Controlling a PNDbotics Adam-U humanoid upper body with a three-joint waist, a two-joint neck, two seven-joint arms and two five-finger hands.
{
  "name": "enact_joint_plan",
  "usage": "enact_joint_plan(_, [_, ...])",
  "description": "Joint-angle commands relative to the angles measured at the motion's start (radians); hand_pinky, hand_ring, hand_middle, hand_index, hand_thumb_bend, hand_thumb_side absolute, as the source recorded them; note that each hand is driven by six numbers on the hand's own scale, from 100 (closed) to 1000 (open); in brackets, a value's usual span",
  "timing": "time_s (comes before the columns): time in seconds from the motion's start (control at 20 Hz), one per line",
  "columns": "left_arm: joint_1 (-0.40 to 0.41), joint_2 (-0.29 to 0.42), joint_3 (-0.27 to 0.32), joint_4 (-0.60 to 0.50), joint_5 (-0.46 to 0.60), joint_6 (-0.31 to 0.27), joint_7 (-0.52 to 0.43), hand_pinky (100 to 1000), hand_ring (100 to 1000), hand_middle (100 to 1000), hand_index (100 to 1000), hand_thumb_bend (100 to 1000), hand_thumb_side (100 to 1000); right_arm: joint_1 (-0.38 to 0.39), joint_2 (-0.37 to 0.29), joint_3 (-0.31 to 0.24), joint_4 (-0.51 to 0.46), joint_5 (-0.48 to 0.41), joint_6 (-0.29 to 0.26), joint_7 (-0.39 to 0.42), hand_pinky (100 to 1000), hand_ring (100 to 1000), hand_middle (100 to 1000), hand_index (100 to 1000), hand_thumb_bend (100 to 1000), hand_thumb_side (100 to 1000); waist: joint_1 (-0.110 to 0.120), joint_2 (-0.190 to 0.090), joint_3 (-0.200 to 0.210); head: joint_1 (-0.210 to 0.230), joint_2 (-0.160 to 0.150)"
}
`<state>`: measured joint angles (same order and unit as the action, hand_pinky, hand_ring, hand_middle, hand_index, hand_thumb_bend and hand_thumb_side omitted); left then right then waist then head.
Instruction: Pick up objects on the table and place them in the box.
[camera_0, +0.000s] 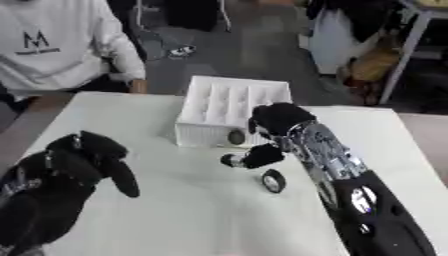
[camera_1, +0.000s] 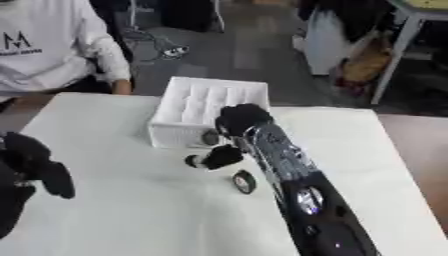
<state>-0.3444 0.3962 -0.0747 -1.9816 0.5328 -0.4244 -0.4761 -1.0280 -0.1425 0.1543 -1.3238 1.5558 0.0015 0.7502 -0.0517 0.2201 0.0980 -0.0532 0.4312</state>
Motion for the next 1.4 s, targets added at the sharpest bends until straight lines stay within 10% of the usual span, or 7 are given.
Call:
enact_joint_plan(0.05, [-0.004, 0.022, 0.005, -0.018, -0.003, 0.001, 0.000, 529, 555, 744, 711, 533, 671, -0.032, -0.020, -0.011, -0.037, 0.002, 0.009, 0.007, 870, 790, 772, 757, 611, 1000, 0.004, -0.024, -0.001, -0.001, 0.006])
enact_joint_plan(0.65, [-0.001, 0.025, 0.006, -0.018, -0.004, 0.000, 0.002, 530, 555, 744, 711, 533, 671, -0.028, -0.030, -0.012, -0.034, 0.001, 0.012, 0.091, 821, 610, 569, 681, 599, 1000, 0.002, -0.030, -0.004, 0.007, 0.016])
enact_joint_plan(1.4, [0.002, 0.027, 0.005, -0.018, -0.007, 0.001, 0.003, 530, 554, 743, 711, 532, 671, -0.001, -0.036, -0.007, 0.005, -0.015, -0.027, 0.157, 851, 618, 537, 660, 589, 1000, 0.000, -0.032, -0.005, 0.008, 0.020])
